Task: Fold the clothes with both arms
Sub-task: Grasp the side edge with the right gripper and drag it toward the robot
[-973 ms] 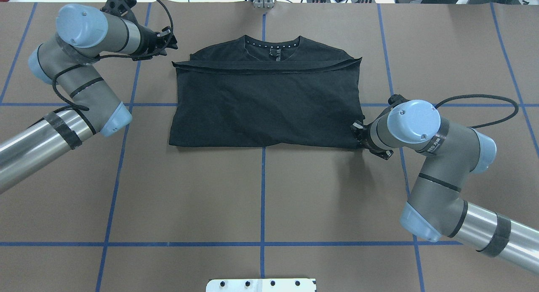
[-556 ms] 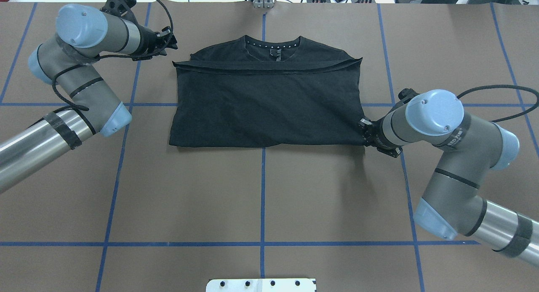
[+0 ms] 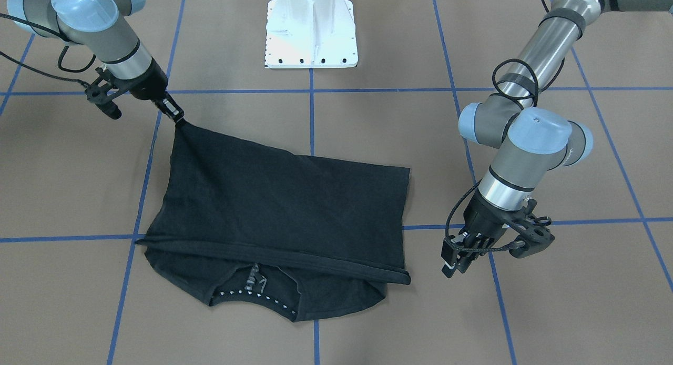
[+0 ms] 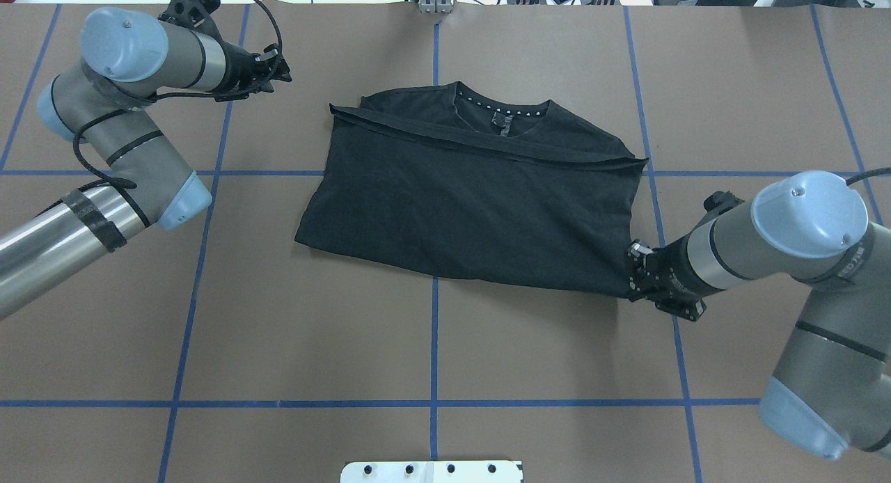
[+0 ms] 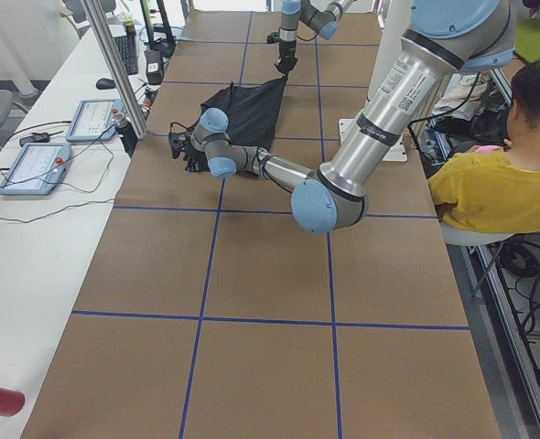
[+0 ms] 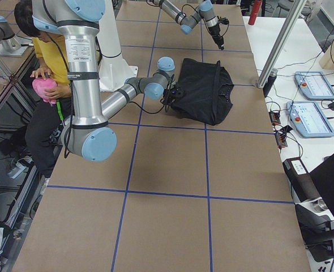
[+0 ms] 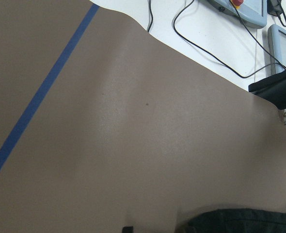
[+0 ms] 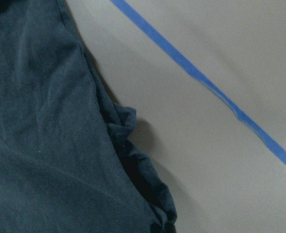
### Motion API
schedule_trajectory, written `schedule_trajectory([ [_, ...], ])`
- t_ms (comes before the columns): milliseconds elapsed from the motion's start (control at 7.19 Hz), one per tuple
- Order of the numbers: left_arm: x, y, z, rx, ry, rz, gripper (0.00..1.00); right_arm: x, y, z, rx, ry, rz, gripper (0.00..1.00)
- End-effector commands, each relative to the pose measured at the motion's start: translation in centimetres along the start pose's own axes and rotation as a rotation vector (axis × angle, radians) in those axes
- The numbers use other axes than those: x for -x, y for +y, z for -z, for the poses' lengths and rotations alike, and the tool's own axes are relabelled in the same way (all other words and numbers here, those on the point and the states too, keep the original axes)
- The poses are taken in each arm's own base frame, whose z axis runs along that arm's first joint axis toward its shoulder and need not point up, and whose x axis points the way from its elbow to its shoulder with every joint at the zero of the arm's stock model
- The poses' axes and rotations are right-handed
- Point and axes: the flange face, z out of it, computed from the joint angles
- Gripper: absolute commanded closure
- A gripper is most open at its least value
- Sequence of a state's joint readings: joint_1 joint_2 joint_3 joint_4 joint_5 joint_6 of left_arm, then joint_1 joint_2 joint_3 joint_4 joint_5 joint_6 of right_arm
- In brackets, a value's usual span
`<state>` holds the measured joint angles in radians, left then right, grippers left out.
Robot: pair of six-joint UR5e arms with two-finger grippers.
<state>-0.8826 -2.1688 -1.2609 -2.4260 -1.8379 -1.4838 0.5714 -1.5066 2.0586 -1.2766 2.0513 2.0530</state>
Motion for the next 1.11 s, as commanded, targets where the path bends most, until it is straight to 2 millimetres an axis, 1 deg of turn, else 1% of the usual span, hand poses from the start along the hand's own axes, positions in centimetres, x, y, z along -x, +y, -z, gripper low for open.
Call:
schedule_trajectory([
  [0, -1.2, 0.9, 2.0, 0.036, 0.031, -0.006, 0.55, -3.1, 7.8, -1.1, 0.174, 0.111, -0.037, 1.0],
  [139, -2.0, 1.3, 3.0, 0.065, 0.056, -0.008, 0.55, -4.4, 10.5, -2.0, 0.247, 0.182, -0.036, 1.0],
  [278, -2.9, 1.7, 4.0, 0.087, 0.081, -0.01, 0.54, -5.4, 13.1, -2.3, 0.28, 0.212, -0.046, 1.0],
  [417, -2.9, 2.4, 5.2, 0.096, 0.095, -0.008, 0.54, -6.4, 14.6, -2.7, 0.3, 0.239, -0.025, 1.0],
  [556, -2.7, 3.2, 6.7, 0.125, 0.115, 0.015, 0.54, -7.3, 16.1, -3.1, 0.315, 0.259, -0.002, 0.42],
  [695, -3.0, 4.6, 8.3, 0.163, 0.142, 0.048, 0.52, -7.8, 17.0, -3.4, 0.32, 0.276, -0.021, 0.0],
  [834, -2.6, 7.7, 9.8, 0.202, 0.155, 0.054, 0.5, -7.6, 17.1, -3.2, 0.325, 0.273, -0.021, 0.0],
  [973, -2.7, 11.0, 10.8, 0.241, 0.125, 0.085, 0.47, -6.2, 16.0, -1.0, 0.331, 0.223, -0.035, 0.0],
])
